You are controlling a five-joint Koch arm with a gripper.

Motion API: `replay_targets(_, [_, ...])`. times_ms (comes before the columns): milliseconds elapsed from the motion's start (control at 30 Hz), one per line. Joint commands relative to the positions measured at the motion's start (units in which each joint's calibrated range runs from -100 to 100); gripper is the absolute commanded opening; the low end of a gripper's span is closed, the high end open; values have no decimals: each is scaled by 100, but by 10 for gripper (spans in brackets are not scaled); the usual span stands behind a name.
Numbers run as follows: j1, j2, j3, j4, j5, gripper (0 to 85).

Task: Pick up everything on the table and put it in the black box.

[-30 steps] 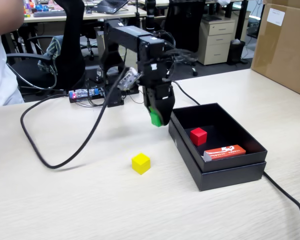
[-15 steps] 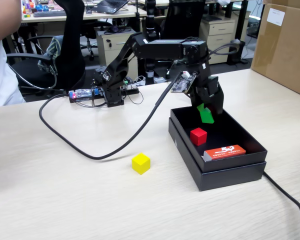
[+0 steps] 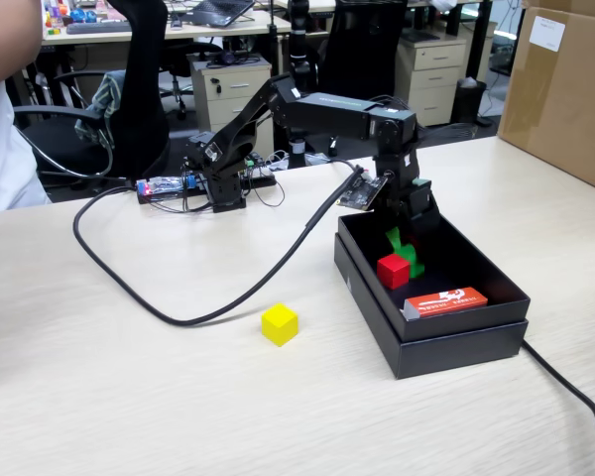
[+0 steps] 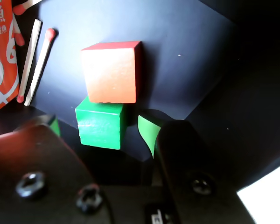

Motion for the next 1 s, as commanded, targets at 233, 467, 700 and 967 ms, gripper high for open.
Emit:
replay_targets(233, [-190, -2622, -6, -270, -73, 396])
replay_targets(467, [-1197, -3793, -559, -270, -596, 396])
replay_targets(700, [-1851, -2932, -559, -262, -1021, 422])
replay_targets(967, [-2056, -1647, -468, -262, -1118, 422])
